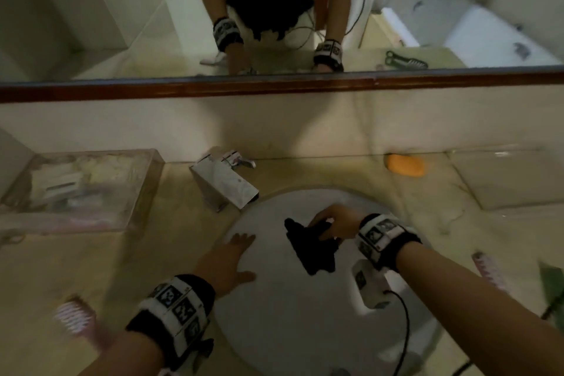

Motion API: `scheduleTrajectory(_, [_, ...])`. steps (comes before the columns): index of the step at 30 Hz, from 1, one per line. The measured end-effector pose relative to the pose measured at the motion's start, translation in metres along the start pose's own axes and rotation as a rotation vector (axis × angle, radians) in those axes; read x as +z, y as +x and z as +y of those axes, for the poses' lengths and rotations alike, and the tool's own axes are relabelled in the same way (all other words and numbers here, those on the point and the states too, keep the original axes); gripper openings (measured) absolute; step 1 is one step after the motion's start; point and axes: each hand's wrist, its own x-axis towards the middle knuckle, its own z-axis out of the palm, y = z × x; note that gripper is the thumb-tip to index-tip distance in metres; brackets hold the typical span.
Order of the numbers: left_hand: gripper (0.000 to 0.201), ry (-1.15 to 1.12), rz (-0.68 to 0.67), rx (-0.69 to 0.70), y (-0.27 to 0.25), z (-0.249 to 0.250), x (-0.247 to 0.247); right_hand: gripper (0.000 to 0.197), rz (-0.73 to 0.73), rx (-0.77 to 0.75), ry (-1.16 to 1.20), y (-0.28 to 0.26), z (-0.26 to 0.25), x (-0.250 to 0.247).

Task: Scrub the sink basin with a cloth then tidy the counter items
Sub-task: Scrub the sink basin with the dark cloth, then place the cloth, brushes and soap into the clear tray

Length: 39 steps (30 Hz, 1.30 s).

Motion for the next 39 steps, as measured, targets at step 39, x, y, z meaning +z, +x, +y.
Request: scheduleTrajectory(39, [0.046, -1.064, 0.025, 0.042, 0.082, 0.411, 0.009, 0.031, 0.336, -0.111, 0.610, -0.213, 0.228, -0.162])
